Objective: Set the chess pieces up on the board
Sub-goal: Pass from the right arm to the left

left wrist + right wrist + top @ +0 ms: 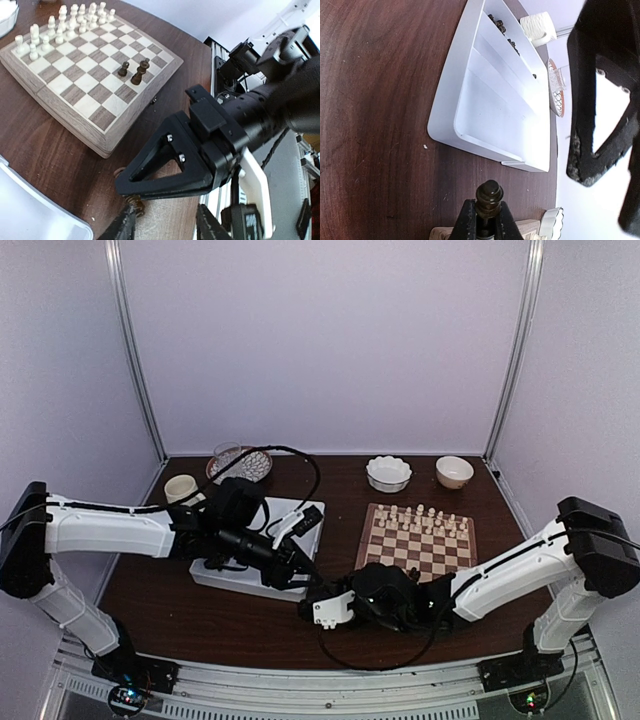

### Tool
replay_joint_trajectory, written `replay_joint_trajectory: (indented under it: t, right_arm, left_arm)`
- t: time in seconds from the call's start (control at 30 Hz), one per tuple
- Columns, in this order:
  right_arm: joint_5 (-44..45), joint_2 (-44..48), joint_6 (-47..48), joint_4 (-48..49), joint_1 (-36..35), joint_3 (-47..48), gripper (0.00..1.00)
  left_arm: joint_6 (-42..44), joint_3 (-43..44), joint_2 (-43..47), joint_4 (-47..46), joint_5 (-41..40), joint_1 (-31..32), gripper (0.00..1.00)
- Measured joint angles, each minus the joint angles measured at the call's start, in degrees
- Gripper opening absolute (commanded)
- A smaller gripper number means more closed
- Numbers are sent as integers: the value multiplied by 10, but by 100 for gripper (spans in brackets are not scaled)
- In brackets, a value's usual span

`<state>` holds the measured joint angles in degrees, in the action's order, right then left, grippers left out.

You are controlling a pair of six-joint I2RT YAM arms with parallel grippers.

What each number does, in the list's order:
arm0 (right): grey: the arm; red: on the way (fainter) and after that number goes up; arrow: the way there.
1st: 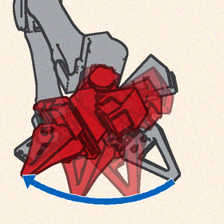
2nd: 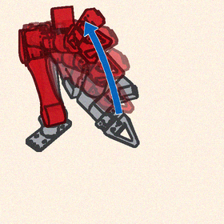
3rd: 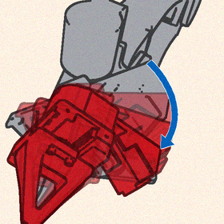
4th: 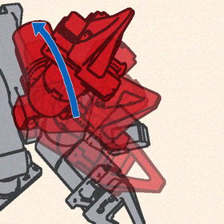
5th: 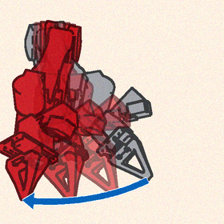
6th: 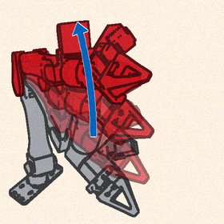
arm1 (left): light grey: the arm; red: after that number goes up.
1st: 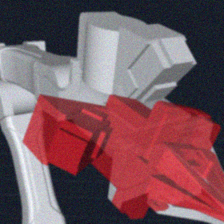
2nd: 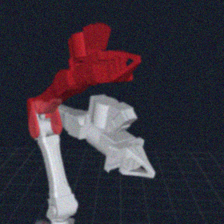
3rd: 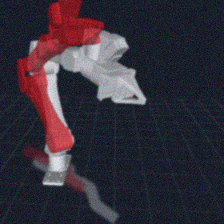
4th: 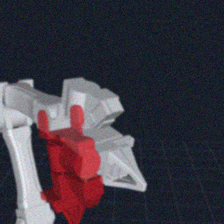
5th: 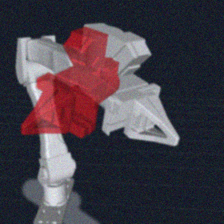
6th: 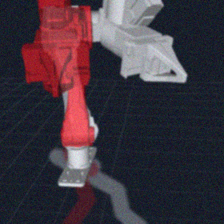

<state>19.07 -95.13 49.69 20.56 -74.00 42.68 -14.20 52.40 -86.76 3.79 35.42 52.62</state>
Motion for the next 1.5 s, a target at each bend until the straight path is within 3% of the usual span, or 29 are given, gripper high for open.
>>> replay_joint_trajectory:
  t: [0.27,0.6,0.8,1.1,1.5]
  right_arm:
    - [-57,61,-46,17,26,-32,0]
    - [-198,129,-206,83,87,-64,0]
    - [-256,132,-381,175,142,-63,0]
    - [-269,63,-583,309,160,-39,0]
    - [-329,11,-687,385,160,-43,0]
  left_arm:
    - [3,-77,102,-58,-38,0,64]
    - [18,-144,190,-164,-124,0,65]
    - [17,-174,170,-294,-203,0,63]
    - [43,-256,37,-543,-285,0,62]
    - [95,-252,16,-594,-311,20,56]
